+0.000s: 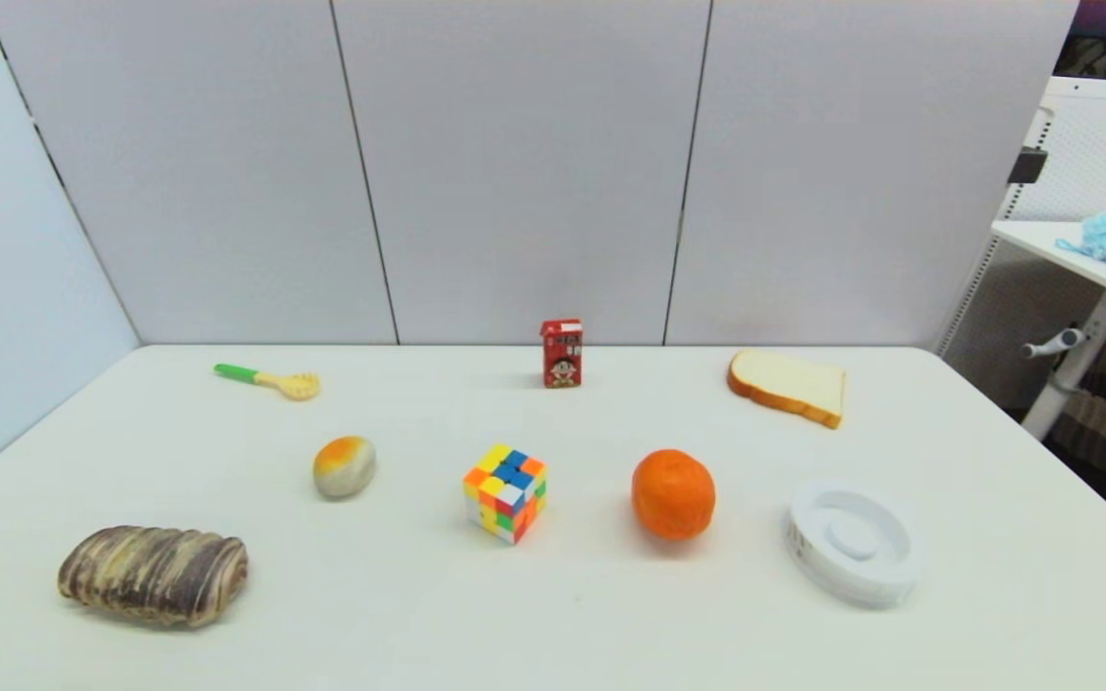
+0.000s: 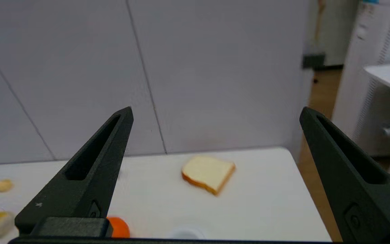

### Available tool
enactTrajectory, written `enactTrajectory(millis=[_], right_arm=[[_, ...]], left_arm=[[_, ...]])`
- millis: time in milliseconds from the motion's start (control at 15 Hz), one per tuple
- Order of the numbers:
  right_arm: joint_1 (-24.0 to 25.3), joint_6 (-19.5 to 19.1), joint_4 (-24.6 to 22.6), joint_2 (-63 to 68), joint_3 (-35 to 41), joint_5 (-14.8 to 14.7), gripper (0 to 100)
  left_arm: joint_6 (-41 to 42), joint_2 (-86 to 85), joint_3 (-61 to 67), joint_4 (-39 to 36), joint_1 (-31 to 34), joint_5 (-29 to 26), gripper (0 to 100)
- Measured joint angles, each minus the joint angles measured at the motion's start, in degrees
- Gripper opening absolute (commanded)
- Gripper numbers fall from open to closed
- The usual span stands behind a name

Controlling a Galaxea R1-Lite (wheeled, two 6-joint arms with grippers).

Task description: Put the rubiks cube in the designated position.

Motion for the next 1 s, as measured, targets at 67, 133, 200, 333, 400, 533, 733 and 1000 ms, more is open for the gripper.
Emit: enactTrajectory(millis=[67, 133, 200, 333, 400, 533, 733, 1000], right_arm=[[0.8, -0.7, 1.0, 3.8, -5.0, 1.8, 100], [2.0, -1.9, 1.7, 7.1, -8.7, 3.9, 100], [4.0, -3.5, 2.3, 10.1, -11.5, 6.1, 100], [9.6, -6.2, 2.7, 15.4, -15.5, 9.5, 100], [13.1, -6.7, 2.9, 17.8, -17.0, 10.3, 100], [20.4, -7.2, 2.8, 23.1, -20.1, 10.9, 100], [28.4, -7.7, 2.7, 31.7, -23.7, 12.9, 100], [34.0, -8.1, 2.8, 43.6, -27.1, 19.7, 100]], left_arm=[[0.0, 0.0, 0.0, 0.1, 0.0, 0.0, 100], [0.0, 0.0, 0.0, 0.1, 0.0, 0.0, 100], [0.0, 0.0, 0.0, 0.0, 0.0, 0.0, 100], [0.0, 0.0, 0.0, 0.0, 0.0, 0.0, 100], [0.0, 0.0, 0.0, 0.0, 0.0, 0.0, 100], [0.0, 0.0, 0.0, 0.0, 0.0, 0.0, 100], [0.0, 0.0, 0.0, 0.0, 0.0, 0.0, 100], [0.0, 0.0, 0.0, 0.0, 0.0, 0.0, 100]])
